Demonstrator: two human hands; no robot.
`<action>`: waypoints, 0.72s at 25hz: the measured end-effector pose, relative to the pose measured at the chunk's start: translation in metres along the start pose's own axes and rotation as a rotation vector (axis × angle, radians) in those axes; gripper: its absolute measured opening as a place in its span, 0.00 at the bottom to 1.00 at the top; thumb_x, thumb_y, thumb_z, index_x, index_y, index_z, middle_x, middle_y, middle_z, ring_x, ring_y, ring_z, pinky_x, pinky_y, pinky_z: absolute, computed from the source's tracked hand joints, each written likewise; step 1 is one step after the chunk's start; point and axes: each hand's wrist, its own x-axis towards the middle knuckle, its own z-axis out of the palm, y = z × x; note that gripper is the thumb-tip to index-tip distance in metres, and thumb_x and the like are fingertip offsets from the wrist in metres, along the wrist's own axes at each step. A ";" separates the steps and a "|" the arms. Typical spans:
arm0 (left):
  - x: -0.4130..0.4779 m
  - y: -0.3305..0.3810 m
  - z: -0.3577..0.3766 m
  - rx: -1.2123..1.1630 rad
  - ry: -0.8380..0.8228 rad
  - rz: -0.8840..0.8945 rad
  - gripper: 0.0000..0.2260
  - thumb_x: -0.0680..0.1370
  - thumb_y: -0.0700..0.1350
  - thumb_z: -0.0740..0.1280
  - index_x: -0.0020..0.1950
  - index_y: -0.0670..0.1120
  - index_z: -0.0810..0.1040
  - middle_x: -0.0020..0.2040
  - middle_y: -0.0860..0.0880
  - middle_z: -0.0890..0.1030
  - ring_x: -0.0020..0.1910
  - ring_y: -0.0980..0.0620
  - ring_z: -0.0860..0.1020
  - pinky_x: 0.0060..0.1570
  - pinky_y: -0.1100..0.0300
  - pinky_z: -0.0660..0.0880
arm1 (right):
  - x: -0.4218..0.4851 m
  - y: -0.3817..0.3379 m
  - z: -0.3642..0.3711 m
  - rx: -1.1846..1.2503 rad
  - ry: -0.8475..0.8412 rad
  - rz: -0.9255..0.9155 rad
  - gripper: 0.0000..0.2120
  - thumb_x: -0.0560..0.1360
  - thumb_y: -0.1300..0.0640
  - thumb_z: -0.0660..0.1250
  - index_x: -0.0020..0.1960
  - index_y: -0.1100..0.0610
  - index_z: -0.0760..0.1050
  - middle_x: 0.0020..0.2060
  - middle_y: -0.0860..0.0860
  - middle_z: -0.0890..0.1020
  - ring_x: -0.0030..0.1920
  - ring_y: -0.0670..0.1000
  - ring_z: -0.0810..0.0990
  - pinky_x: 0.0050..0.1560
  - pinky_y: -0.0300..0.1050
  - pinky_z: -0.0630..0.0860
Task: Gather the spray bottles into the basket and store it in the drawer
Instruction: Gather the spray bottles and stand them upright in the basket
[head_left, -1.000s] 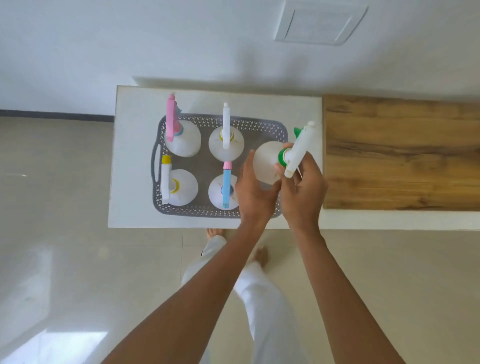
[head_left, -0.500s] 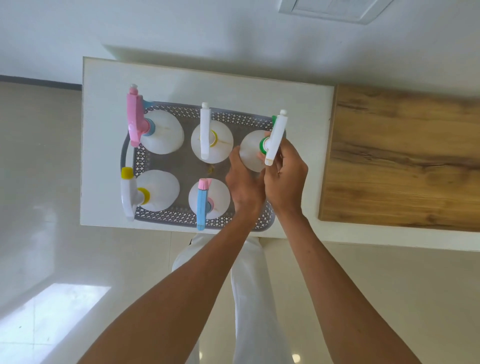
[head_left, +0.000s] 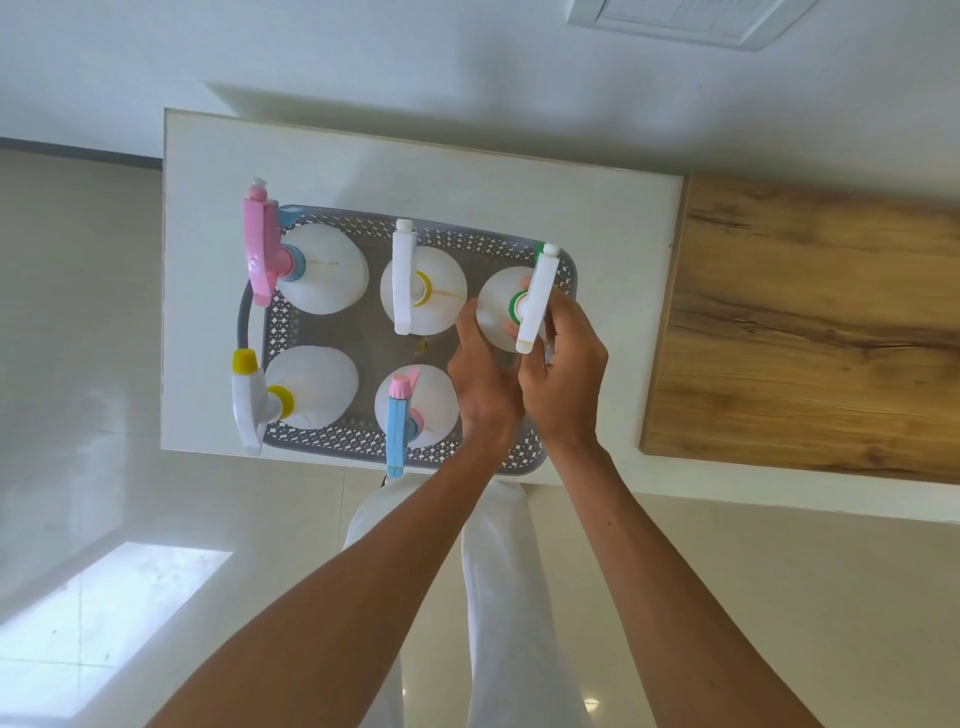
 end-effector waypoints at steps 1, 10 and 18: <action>-0.001 0.000 -0.001 0.017 -0.001 0.018 0.27 0.71 0.53 0.64 0.70 0.47 0.66 0.42 0.59 0.74 0.37 0.66 0.74 0.32 0.82 0.67 | -0.001 0.001 0.000 -0.002 -0.003 0.002 0.18 0.77 0.74 0.66 0.66 0.67 0.77 0.61 0.60 0.82 0.61 0.59 0.82 0.58 0.59 0.82; -0.021 -0.006 -0.008 -0.011 0.034 0.058 0.33 0.72 0.51 0.76 0.73 0.50 0.65 0.59 0.54 0.80 0.53 0.61 0.75 0.49 0.71 0.72 | -0.002 0.000 -0.023 -0.059 -0.007 -0.030 0.27 0.74 0.68 0.74 0.71 0.64 0.73 0.68 0.57 0.80 0.70 0.54 0.77 0.69 0.55 0.76; -0.133 -0.048 -0.075 -0.182 0.029 0.113 0.22 0.72 0.57 0.73 0.63 0.52 0.77 0.51 0.57 0.84 0.49 0.62 0.82 0.50 0.66 0.80 | -0.102 -0.023 -0.052 0.011 -0.015 0.044 0.23 0.77 0.75 0.65 0.71 0.63 0.74 0.64 0.52 0.79 0.65 0.51 0.79 0.68 0.55 0.77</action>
